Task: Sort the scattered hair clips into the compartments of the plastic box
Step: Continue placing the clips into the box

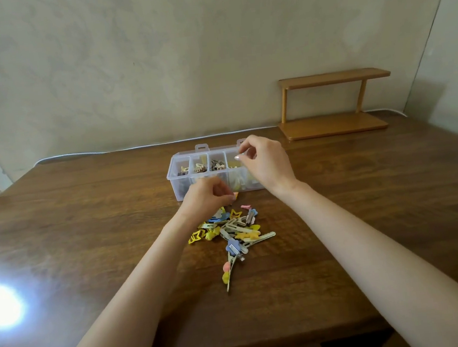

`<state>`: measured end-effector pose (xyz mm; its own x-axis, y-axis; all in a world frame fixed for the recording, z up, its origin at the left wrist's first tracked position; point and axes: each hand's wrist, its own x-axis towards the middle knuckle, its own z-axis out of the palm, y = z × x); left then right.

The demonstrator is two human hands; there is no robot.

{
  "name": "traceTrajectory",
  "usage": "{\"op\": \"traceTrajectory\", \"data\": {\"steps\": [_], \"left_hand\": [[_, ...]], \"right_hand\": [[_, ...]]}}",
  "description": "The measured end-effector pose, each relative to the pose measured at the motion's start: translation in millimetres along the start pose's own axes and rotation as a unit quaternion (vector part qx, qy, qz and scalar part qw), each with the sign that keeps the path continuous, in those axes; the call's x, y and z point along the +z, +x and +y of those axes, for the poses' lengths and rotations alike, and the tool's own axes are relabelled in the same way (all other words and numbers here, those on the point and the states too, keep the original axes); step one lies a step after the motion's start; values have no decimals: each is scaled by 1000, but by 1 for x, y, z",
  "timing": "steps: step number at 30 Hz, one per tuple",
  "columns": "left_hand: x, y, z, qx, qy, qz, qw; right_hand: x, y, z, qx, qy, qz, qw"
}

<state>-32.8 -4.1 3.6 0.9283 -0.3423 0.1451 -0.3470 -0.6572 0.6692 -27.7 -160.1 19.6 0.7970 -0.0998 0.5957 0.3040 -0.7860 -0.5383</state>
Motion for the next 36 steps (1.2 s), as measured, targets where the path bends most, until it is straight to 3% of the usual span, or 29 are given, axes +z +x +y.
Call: {"op": "traceTrajectory", "data": {"steps": [5, 7, 11, 17, 23, 32, 36], "left_hand": [[5, -12, 18, 68, 29, -168, 983], [11, -15, 20, 91, 86, -198, 972], [15, -16, 19, 130, 149, -200, 960], [13, -18, 16, 157, 163, -225, 948], [15, -17, 15, 181, 156, -193, 952], [14, -16, 15, 134, 16, -146, 980], [17, -15, 13, 130, 18, -158, 979]], "right_hand": [[-16, -21, 10, -1, 33, 29, 999], [-18, -28, 14, 5, 44, 23, 999], [-14, -36, 21, 22, 59, 10, 998], [-14, -38, 23, 31, 69, -4, 997], [-16, -39, 22, 38, 75, -11, 996], [-19, -40, 19, 38, 93, -21, 995], [-20, -41, 19, 41, 100, -24, 994]]}}
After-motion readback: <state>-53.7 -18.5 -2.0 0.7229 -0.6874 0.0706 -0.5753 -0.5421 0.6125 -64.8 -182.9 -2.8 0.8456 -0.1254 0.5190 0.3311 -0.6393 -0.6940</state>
